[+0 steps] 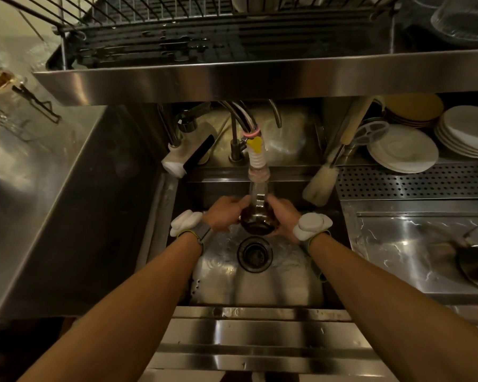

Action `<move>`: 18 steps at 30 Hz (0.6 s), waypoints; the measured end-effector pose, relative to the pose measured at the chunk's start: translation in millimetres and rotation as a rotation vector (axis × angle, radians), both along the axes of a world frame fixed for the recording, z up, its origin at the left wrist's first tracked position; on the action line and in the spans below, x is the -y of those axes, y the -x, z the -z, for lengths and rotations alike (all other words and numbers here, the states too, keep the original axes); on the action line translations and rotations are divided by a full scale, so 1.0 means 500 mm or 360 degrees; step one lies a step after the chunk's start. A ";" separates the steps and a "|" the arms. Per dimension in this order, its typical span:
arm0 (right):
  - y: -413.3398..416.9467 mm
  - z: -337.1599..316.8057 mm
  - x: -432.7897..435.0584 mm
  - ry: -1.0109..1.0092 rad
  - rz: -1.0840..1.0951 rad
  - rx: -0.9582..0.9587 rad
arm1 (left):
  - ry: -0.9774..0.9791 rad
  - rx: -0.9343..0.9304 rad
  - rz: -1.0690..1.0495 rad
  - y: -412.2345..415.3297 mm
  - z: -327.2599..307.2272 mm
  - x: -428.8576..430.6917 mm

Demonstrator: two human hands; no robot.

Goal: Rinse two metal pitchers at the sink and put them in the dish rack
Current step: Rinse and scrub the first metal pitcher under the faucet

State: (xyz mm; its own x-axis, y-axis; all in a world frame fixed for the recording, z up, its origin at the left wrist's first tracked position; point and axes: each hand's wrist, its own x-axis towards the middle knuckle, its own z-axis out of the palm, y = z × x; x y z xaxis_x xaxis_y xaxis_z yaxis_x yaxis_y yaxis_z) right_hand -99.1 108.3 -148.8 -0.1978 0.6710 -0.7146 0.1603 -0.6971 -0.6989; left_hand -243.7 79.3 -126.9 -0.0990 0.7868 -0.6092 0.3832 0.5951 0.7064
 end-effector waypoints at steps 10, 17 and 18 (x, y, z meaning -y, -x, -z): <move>-0.021 -0.025 -0.003 -0.0277 -0.0024 0.0035 | 0.0141 0.0609 -0.0305 -0.013 0.005 -0.005; -0.018 -0.059 -0.004 -0.0282 0.0241 -0.0263 | 0.0096 0.0577 -0.0422 -0.031 0.002 -0.005; -0.017 -0.061 -0.001 -0.0241 0.0205 -0.0310 | 0.0062 0.0518 -0.0427 -0.035 0.001 -0.005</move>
State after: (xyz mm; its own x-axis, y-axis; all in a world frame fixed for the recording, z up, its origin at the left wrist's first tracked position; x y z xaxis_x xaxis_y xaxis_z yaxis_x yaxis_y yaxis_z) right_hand -90.8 108.9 -118.5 -0.2277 0.7958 -0.5611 -0.0704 -0.5882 -0.8056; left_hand -226.1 82.0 -127.3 -0.0949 0.7351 -0.6713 -0.0285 0.6720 0.7400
